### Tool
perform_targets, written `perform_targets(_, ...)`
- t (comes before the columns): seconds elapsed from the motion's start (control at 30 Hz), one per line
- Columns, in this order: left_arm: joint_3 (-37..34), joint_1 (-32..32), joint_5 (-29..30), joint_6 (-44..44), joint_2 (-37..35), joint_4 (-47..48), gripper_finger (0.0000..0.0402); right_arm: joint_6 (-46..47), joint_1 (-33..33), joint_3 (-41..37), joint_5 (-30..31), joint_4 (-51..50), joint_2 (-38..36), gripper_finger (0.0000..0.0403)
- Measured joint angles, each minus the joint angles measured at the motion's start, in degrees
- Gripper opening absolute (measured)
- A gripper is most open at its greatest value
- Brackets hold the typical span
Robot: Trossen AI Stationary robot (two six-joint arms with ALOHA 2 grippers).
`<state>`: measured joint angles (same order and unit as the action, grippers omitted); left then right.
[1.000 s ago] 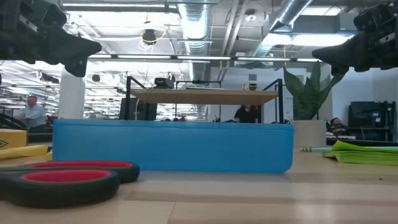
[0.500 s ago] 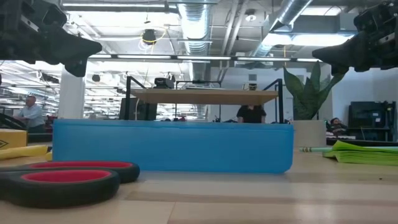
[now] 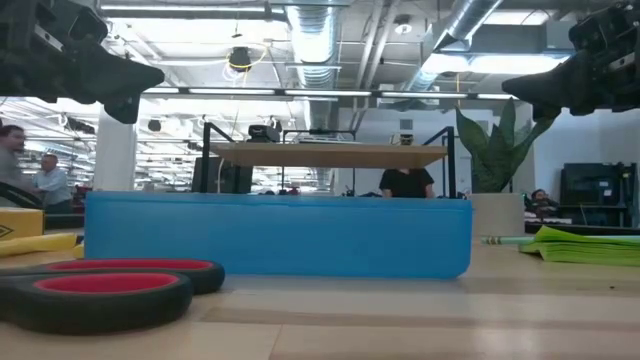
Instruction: Pack school essentials
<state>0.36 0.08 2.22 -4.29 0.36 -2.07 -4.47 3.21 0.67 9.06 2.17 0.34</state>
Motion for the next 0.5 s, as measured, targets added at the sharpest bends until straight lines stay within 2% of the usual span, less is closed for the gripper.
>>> perform_targets(0.5,0.0,0.0,2.7,0.0,0.0,-1.7,0.0,0.0,0.0,0.0,0.0,0.0,0.0,0.0027)
